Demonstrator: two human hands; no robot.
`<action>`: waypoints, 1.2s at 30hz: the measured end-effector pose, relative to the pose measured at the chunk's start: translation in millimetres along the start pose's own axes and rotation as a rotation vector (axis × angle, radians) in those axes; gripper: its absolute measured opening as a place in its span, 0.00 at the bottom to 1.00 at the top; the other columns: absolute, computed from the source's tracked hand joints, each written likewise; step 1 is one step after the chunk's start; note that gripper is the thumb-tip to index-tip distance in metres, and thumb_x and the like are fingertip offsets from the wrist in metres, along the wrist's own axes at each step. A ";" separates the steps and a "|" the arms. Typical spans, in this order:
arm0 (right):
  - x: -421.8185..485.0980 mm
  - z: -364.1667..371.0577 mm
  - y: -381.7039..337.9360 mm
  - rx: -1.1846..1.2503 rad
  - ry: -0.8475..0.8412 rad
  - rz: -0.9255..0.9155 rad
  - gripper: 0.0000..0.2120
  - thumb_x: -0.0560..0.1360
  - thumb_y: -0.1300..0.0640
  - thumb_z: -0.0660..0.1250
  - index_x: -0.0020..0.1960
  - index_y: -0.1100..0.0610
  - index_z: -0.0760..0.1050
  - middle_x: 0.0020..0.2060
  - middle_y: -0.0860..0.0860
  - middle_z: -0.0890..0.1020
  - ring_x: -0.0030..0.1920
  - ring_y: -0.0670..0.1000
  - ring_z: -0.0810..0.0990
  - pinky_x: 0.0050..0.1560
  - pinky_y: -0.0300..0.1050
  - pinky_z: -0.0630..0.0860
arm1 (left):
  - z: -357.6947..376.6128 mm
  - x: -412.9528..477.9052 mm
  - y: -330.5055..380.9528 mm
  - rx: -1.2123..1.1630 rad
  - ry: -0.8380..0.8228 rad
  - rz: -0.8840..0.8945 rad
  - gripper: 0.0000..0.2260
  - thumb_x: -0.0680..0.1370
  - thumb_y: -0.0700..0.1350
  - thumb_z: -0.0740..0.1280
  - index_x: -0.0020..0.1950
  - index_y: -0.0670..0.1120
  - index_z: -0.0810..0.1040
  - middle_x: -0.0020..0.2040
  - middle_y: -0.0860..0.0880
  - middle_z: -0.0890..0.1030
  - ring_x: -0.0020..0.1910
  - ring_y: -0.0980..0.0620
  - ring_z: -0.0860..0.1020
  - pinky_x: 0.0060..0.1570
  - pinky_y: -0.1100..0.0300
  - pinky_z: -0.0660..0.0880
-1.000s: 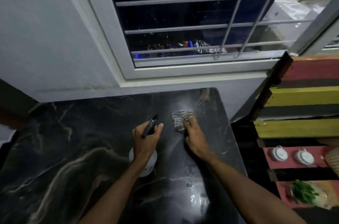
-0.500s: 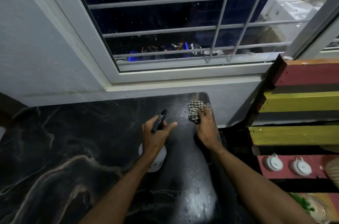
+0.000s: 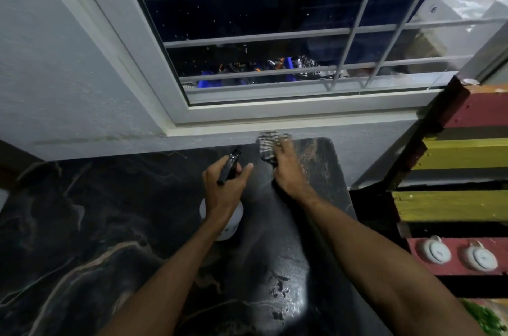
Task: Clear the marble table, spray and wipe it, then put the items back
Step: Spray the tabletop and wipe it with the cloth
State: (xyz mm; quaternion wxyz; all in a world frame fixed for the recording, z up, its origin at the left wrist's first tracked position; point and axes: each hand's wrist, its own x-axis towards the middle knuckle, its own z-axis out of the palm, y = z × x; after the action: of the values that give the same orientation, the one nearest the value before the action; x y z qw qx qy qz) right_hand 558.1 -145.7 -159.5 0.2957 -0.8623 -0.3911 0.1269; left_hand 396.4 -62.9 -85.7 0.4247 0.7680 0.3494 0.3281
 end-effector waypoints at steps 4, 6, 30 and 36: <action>4.4 -20.9 30.4 -0.062 -0.029 -0.037 0.32 0.72 0.72 0.60 0.75 0.59 0.66 0.78 0.57 0.62 0.78 0.59 0.60 0.79 0.52 0.60 | -8.1 0.6 -7.6 -0.009 -0.014 0.014 0.14 0.72 0.39 0.78 0.34 0.40 0.75 0.30 0.46 0.78 0.30 0.47 0.78 0.34 0.51 0.77; -2.9 -49.2 60.9 -0.052 0.109 0.245 0.31 0.74 0.72 0.60 0.76 0.59 0.65 0.77 0.59 0.61 0.77 0.60 0.61 0.79 0.54 0.60 | -11.4 -7.1 -5.6 -0.016 -0.022 -0.003 0.13 0.73 0.39 0.78 0.34 0.40 0.75 0.30 0.46 0.78 0.30 0.47 0.78 0.34 0.52 0.77; -169.9 -18.2 -15.9 -0.022 -0.096 0.087 0.31 0.71 0.73 0.60 0.74 0.63 0.67 0.78 0.60 0.60 0.79 0.59 0.59 0.79 0.51 0.58 | -98.6 -209.2 10.7 0.031 0.027 -0.264 0.18 0.75 0.40 0.75 0.30 0.37 0.72 0.26 0.45 0.74 0.27 0.48 0.74 0.33 0.51 0.74; -185.8 52.5 -115.3 0.035 -0.283 -0.155 0.30 0.71 0.70 0.58 0.74 0.62 0.67 0.77 0.62 0.62 0.78 0.59 0.60 0.78 0.40 0.51 | -161.3 -212.7 -23.9 0.020 0.070 -0.202 0.16 0.72 0.41 0.79 0.32 0.39 0.75 0.27 0.51 0.77 0.28 0.52 0.77 0.31 0.60 0.72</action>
State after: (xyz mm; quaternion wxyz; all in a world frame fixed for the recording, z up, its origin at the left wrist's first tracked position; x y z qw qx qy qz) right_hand 342.3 -203.6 -133.2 0.2614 -0.7978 -0.4920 0.2305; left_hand 146.1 -158.6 -82.4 0.4355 0.7212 0.4430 0.3065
